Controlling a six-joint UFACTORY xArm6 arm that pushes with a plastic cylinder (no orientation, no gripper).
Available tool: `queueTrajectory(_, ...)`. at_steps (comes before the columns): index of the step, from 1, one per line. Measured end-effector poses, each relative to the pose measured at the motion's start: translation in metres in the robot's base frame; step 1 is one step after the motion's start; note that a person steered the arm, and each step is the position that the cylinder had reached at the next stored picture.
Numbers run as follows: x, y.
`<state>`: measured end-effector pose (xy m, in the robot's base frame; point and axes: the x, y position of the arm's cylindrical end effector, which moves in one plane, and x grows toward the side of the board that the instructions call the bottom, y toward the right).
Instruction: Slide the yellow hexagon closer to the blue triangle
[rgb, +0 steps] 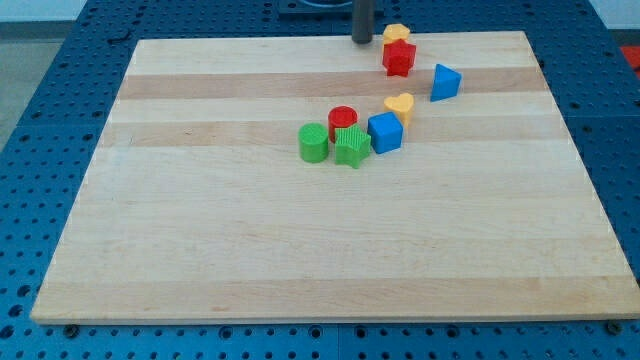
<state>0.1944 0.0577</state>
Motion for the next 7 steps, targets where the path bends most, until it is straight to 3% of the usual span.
queueTrajectory(3, -0.001, 0.094)
queueTrajectory(7, 0.008, 0.062)
